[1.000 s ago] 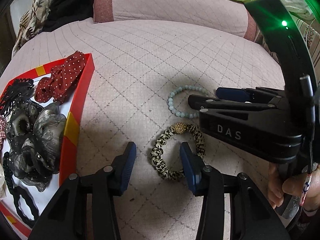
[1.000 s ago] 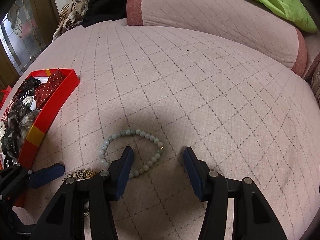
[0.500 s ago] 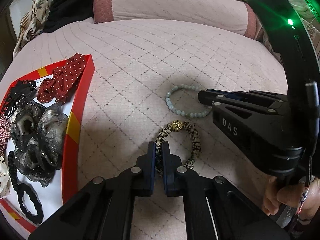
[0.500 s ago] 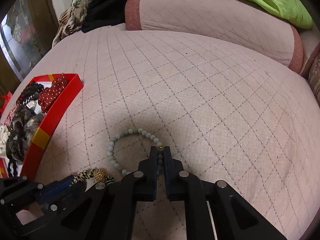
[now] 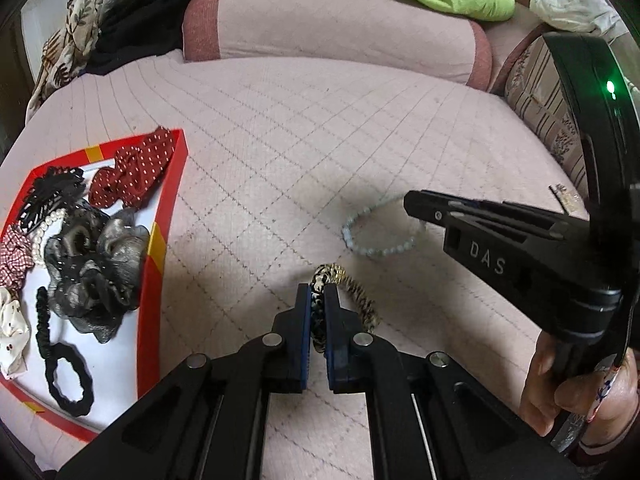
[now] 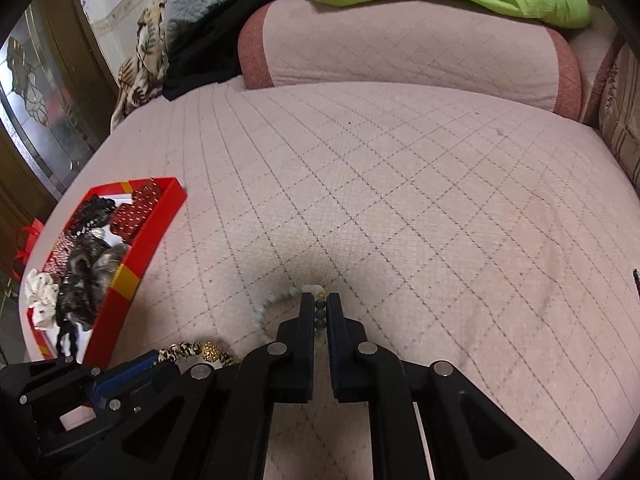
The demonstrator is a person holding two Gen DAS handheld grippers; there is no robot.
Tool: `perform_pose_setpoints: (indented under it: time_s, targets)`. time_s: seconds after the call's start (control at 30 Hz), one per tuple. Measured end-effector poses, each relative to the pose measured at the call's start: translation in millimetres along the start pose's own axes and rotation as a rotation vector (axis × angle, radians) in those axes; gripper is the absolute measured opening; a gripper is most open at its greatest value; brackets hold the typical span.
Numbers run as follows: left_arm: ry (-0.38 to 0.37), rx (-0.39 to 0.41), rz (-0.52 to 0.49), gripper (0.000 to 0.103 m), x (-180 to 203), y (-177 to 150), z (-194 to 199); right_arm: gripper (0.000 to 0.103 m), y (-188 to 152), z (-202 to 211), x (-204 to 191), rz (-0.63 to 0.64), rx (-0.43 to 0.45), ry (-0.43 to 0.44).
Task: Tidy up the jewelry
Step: 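Grasp the leopard-print bracelet with the left tool while the right tool grasps the blue bead bracelet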
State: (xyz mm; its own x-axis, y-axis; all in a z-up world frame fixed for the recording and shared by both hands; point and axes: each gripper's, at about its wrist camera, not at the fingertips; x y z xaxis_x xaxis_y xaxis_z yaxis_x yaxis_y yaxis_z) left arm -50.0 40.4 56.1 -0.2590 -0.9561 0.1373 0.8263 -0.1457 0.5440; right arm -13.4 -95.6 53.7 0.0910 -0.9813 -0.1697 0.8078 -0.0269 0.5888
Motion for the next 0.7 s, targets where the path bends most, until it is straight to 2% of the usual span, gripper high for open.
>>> perform_pose_setpoints:
  time_s: [0.33, 0.7]
  targets:
    - [-0.007, 0.031, -0.007, 0.005, 8.7, -3.7, 23.7, 0.006, -8.0, 24.7, -3.9, -0.008, 0.037, 0.001]
    - [0.025, 0.071, 0.014, 0.005, 7.0, -8.5, 51.7, 0.006, -19.8, 51.2, -11.4, -0.007, 0.056, 0.001]
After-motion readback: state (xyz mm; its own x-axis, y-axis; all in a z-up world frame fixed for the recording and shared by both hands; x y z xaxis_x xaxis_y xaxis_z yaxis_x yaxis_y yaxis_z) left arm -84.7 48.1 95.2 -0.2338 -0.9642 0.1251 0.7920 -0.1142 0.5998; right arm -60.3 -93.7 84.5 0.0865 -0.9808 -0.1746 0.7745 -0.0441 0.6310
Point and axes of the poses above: each gripper's, at about its wrist camera, not at the fingertips, and z roughly against the way its jaws point, x to its right, y to its top, and after that the axes turned 3 degrees about z, right-handed
